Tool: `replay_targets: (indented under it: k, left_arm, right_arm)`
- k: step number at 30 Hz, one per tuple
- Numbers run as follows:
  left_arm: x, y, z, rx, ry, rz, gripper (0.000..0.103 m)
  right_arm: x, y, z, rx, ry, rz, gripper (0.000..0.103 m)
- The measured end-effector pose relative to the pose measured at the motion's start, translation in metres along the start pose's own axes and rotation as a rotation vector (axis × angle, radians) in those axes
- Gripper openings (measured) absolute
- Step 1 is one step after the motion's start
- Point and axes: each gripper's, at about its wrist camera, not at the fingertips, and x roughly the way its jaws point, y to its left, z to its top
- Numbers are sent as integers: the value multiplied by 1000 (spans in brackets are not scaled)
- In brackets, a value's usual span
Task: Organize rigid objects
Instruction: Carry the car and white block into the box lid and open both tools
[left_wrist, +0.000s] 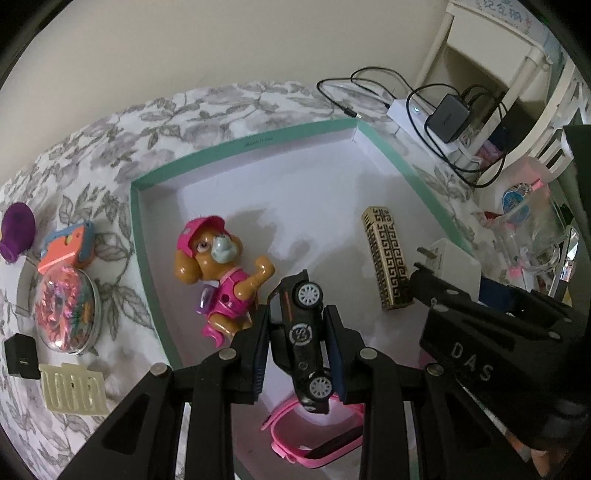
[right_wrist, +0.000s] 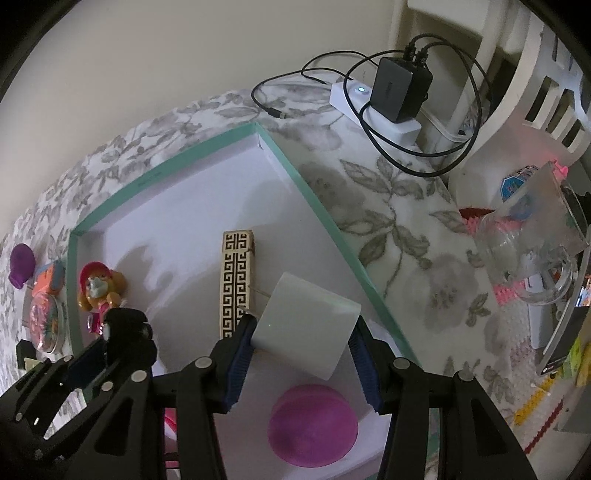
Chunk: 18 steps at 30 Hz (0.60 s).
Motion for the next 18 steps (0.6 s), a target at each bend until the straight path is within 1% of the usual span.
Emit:
replay_targets:
  k: [7,9,10,11,12,18]
  left_arm:
    - [-1,-2,1,6,17,7,30]
    - [0,-2,1,5,26,5,33]
    - [0,-2,1,4,29,7,36]
    - [0,-2,1,2,33,5,43]
    - [0,-2,1,0,40,-2,47]
    - [-10,2,5,-8,36,-2,48]
  right_arm:
    - [1,0,0,10,7,12,55]
    - [1,0,0,11,10,12,56]
    - [1,0,0,10,14,9,56]
    - [1,0,0,10,17,3,56]
    - [0,0,1,9,16,-1,56]
    - [-6,0,2,5,8,3,57]
